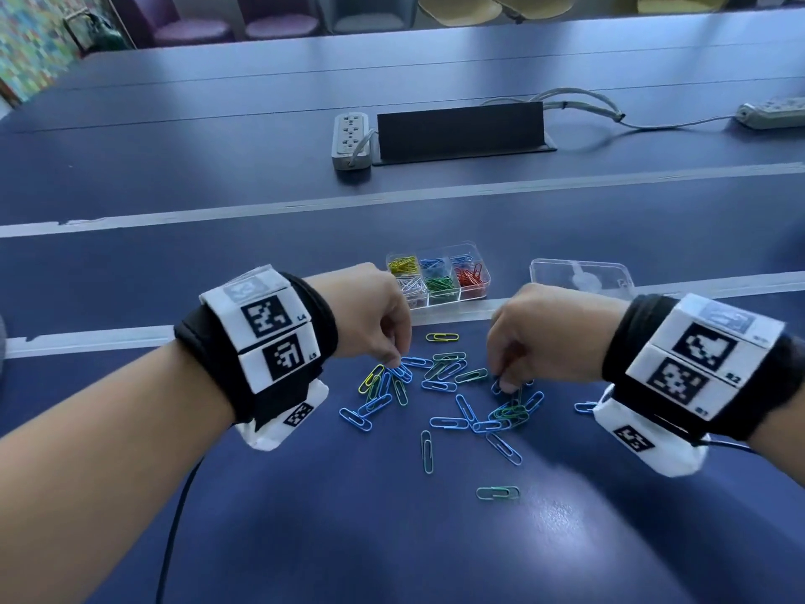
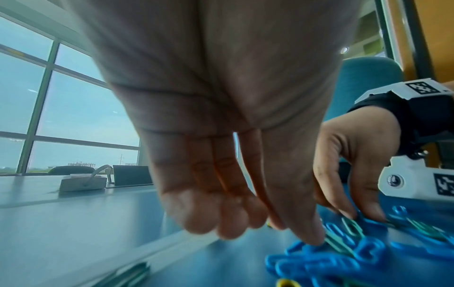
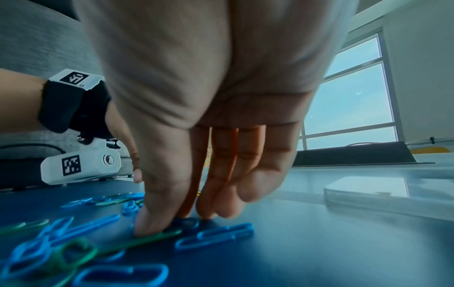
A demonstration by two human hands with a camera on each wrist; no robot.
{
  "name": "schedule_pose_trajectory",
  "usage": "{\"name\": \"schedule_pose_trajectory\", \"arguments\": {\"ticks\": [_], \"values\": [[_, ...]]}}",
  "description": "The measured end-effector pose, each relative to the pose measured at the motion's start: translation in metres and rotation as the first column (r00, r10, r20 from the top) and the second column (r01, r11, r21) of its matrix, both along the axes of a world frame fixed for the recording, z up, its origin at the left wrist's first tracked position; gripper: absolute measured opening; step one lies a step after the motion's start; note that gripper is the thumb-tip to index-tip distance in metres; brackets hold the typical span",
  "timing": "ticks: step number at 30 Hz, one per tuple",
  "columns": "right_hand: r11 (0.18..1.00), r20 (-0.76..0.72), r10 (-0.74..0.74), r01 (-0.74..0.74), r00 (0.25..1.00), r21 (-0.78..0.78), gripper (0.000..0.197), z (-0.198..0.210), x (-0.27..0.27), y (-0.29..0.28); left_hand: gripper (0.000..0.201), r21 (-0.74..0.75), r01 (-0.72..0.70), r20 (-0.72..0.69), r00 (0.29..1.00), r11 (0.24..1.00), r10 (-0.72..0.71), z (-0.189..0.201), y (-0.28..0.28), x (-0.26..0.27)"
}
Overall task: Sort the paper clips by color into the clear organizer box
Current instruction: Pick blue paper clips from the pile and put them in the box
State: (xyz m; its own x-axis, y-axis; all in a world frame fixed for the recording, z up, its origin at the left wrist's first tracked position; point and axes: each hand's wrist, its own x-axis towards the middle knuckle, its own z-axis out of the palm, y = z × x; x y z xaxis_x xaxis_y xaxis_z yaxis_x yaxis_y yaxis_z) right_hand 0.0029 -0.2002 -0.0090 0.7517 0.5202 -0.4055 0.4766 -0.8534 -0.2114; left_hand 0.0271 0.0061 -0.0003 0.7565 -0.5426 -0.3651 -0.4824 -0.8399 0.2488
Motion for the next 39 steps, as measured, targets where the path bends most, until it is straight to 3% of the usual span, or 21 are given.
{"name": "schedule_pose_trajectory", "arguments": {"ticks": [6,12,15,22,24,26,30,39], "values": [[0.999,0.078,0.031,-0.034,0.996,0.033,0.003,0.005,-0.006,0.004,0.019,0.034,0.011,-0.018,1.0,0.999,-0.011,-0.006,0.002,-0.01],[0.99,0.133,0.026,-0.044,0.991,0.132,0.033,0.007,-0.004,0.025,0.01,0.002,0.007,-0.008,1.0,1.0,-0.007,-0.008,0.002,-0.011],[0.986,0.152,0.029,-0.054,0.988,0.159,0.032,0.008,-0.003,0.039,0.006,-0.072,-0.017,0.018,1.0,0.997,0.018,-0.003,0.005,-0.014],[0.99,0.121,-0.047,0.03,0.992,0.135,0.021,-0.001,0.001,0.064,0.023,-0.099,-0.096,0.014,0.995,0.99,0.098,-0.001,0.017,-0.018],[0.995,0.132,-0.028,0.015,0.991,0.101,0.016,-0.003,0.002,0.067,0.02,-0.067,-0.11,0.032,0.993,0.992,0.113,-0.002,0.02,-0.02],[0.999,0.136,0.009,-0.016,0.991,0.045,0.024,-0.004,0.003,0.071,0.01,-0.037,-0.134,0.034,0.99,0.99,0.135,-0.004,0.022,-0.024],[0.999,0.134,0.036,-0.035,0.99,-0.01,0.022,-0.004,0.006,0.075,0.013,0.012,-0.205,-0.005,0.979,0.979,0.205,-0.008,0.023,-0.029],[0.997,0.135,-0.02,0.009,0.991,0.08,0.022,-0.004,0.003,0.072,0.028,0.057,-0.073,0.012,0.997,0.996,0.072,-0.01,0.022,-0.034]]}}
